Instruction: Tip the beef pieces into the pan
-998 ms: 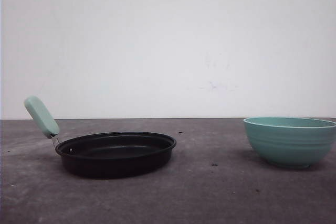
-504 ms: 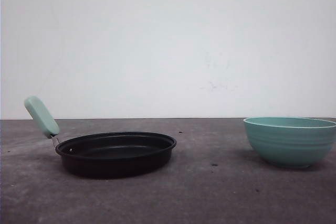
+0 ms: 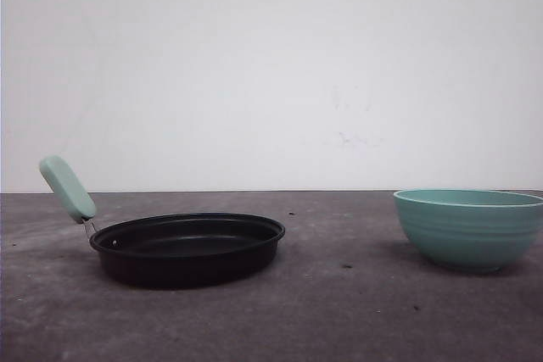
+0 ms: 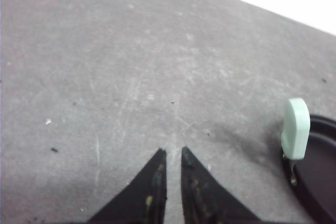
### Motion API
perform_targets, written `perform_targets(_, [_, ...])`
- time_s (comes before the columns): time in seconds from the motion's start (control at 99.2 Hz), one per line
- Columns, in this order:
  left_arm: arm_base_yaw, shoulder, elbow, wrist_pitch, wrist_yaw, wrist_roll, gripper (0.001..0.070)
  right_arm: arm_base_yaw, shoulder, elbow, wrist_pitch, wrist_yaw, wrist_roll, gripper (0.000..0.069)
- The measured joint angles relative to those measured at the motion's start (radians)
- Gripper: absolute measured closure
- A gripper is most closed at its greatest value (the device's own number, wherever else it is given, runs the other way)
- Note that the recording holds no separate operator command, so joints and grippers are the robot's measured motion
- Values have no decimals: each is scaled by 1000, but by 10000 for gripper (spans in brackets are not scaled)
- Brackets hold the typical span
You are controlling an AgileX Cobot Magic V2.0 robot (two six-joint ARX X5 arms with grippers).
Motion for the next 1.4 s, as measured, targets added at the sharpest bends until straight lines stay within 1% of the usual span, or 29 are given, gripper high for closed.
perform_targets(0.121, [0,0,0,0,3,-58,685,0,0,0,26,-1,87,680])
perform_targets(0.202, [0,2,3,-5,5,-94,685,0,0,0,108,-1,166,680])
perform_targets(0.282, [0,22,21,3,31,-122,685,0,0,3,212,-5,225,680])
perform_targets(0.323, [0,43,42,24,36,-130,685,0,0,17,227,-5,244,681])
perform_targets(0.454, [-2,161,190,48,29,-156,685,0,35,142,175,-6,269,681])
perform_targets(0.575, [-2,354,360,65,10,-157,685,0,136,304,131,-29,249,681])
perform_targets(0.676, [-2,513,507,87,13,-131,685,0,246,440,123,-47,192,681])
perform_targets(0.736, [-2,602,608,89,35,-111,685,0,317,531,100,-47,153,681])
perform_targets(0.827, [-8,715,757,85,68,-86,685,0,431,678,36,-47,108,681])
perform_targets(0.928, [-26,807,915,40,92,-69,685,0,563,842,-63,-47,85,681])
perform_targets(1.008, [-54,863,1031,-10,113,-40,685,0,657,967,-150,-48,80,681])
perform_targets(1.129, [-130,916,1183,-86,123,24,685,0,779,1119,-257,-48,78,681])
perform_targets(1.2, [-171,933,1245,-121,130,42,685,0,830,1177,-287,-48,77,681])
perform_targets(1.26, [-194,949,1281,-151,132,52,685,0,858,1205,-290,-48,77,681])
perform_targets(1.401, [-211,986,1300,-229,132,60,685,0,880,1219,-309,-48,68,681])
